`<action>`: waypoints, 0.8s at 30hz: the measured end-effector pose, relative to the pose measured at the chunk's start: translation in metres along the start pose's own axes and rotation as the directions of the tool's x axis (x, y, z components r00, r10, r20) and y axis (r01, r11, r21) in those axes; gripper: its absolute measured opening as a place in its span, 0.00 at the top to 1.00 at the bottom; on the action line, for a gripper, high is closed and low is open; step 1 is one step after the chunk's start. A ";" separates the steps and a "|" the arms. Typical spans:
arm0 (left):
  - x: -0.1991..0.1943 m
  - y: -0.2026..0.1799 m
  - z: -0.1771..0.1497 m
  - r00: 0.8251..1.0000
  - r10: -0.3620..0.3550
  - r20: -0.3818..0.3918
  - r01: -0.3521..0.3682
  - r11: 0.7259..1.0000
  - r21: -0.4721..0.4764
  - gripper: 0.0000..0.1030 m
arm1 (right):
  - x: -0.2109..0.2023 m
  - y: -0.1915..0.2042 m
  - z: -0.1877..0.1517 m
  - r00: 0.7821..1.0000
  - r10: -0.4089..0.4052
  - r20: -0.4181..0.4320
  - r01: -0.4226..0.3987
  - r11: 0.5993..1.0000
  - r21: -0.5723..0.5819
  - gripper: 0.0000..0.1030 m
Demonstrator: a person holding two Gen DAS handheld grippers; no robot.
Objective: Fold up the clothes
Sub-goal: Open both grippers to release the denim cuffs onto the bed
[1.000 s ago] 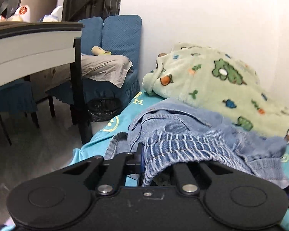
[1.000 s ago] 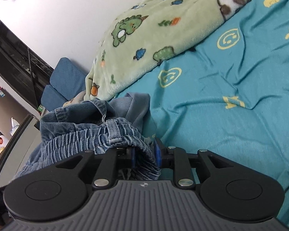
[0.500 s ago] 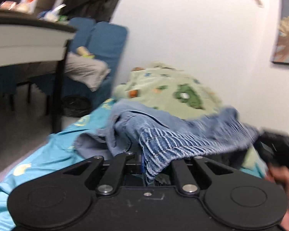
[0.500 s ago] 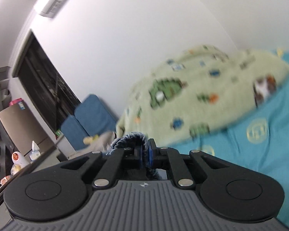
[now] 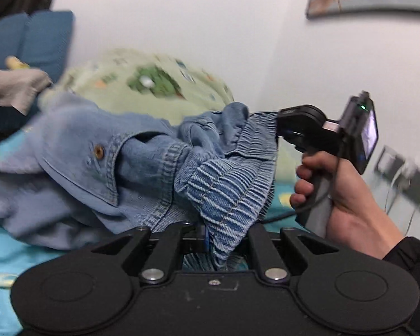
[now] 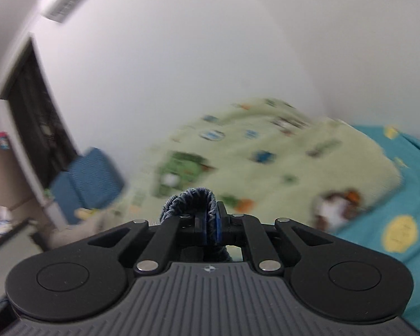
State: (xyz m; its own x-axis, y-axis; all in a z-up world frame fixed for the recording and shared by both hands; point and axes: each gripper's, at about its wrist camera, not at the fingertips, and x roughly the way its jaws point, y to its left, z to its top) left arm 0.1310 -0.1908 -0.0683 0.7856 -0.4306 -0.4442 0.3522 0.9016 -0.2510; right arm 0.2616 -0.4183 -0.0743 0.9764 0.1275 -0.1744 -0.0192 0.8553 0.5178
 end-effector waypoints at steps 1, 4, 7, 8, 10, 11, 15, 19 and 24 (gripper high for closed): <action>0.016 -0.003 -0.007 1.000 -0.002 -0.027 0.002 1.000 0.011 0.94 | 0.006 -0.015 -0.007 0.999 -0.030 -0.019 0.030 1.000 0.001 0.94; 0.054 -0.004 -0.025 0.995 0.000 -0.104 0.004 0.999 0.034 0.94 | 0.023 -0.051 -0.031 0.989 -0.117 -0.093 0.114 0.993 -0.037 0.94; 0.081 0.004 -0.036 0.988 0.001 -0.156 0.004 1.000 0.031 0.93 | 0.033 -0.079 -0.056 0.973 -0.168 -0.159 0.172 0.985 0.012 0.94; 0.084 0.006 -0.037 0.988 0.001 -0.154 0.005 0.999 0.037 0.92 | 0.032 -0.081 -0.058 0.972 -0.172 -0.160 0.175 0.985 0.004 0.93; 0.083 0.007 -0.036 0.989 -0.008 -0.147 0.016 0.998 0.054 0.91 | 0.032 -0.083 -0.064 0.970 -0.180 -0.161 0.181 0.983 -0.009 0.91; 0.081 0.005 -0.035 0.988 -0.012 -0.151 0.021 0.998 0.057 0.89 | 0.031 -0.082 -0.063 0.970 -0.182 -0.161 0.185 0.983 0.002 0.89; 0.064 0.005 -0.026 0.984 -0.020 -0.176 0.028 0.999 0.041 0.78 | 0.020 -0.066 -0.048 0.963 -0.227 -0.143 0.226 0.974 -0.029 0.72; 0.036 0.008 -0.017 0.976 -0.098 -0.192 0.112 0.992 0.064 0.62 | 0.000 -0.053 -0.029 0.963 -0.244 -0.116 0.237 0.969 -0.073 0.58; -0.020 0.010 -0.006 0.985 -0.098 -0.139 0.121 0.977 0.173 0.51 | -0.049 -0.014 -0.019 0.978 -0.191 -0.082 0.186 0.980 -0.067 0.57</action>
State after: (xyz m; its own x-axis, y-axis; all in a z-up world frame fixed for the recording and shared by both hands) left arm 0.1158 -0.1735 -0.0676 0.6690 -0.5181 -0.5329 0.5277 0.8360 -0.1504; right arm 0.2099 -0.4269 -0.0892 0.9409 0.0025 -0.3387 0.1485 0.8957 0.4192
